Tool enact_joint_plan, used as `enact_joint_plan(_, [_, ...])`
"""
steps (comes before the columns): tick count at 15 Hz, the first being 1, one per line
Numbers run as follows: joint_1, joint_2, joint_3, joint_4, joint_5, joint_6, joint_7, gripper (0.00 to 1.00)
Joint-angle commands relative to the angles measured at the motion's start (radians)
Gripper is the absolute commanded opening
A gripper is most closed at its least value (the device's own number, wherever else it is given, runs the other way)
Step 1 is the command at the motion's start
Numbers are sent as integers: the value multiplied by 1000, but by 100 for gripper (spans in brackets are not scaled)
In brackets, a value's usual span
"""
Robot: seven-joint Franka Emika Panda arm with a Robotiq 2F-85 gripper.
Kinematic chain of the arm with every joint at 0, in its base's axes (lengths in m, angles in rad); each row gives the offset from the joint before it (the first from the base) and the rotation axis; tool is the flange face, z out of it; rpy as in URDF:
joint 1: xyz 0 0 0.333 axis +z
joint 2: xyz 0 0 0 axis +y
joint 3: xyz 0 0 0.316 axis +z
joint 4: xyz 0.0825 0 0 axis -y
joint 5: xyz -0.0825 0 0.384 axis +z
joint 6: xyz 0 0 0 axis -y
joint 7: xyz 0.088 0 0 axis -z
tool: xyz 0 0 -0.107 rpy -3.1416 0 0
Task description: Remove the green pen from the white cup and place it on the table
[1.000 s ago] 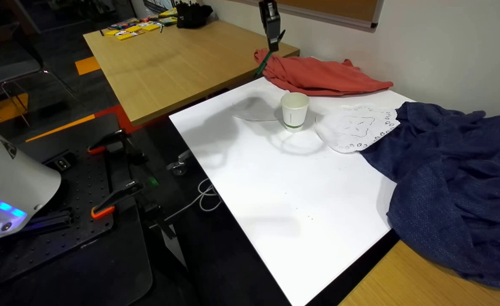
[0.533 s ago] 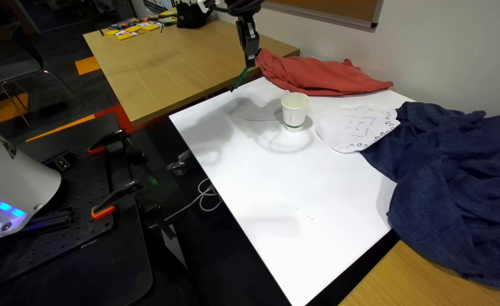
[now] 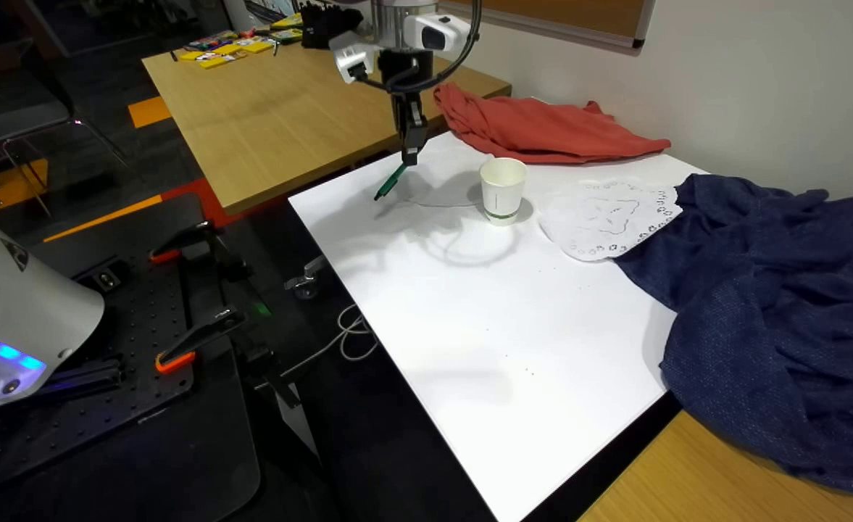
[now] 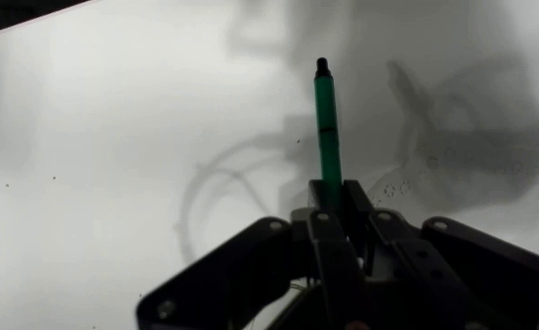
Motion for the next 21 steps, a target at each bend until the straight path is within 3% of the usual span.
enact_joint_plan(1, [0, 62, -3, 21, -3, 22, -15, 3])
enact_joint_plan(4, [0, 99, -5, 28, -1, 43, -16, 3])
enact_joint_plan(5, [2, 108, -7, 29, -3, 48, -15, 8])
enact_joint_plan(6, [4, 114, -9, 30, -4, 50, -12, 37])
enact_joint_plan(8, [4, 118, -11, 30, -2, 56, -11, 43])
enact_joint_plan(15, [10, 69, -22, 1, -4, 135, -4, 97])
enact_joint_plan(20, [12, 39, -27, -6, -3, 178, 0, 100])
enact_joint_plan(21, [5, 79, -19, 28, 6, 156, -4, 100])
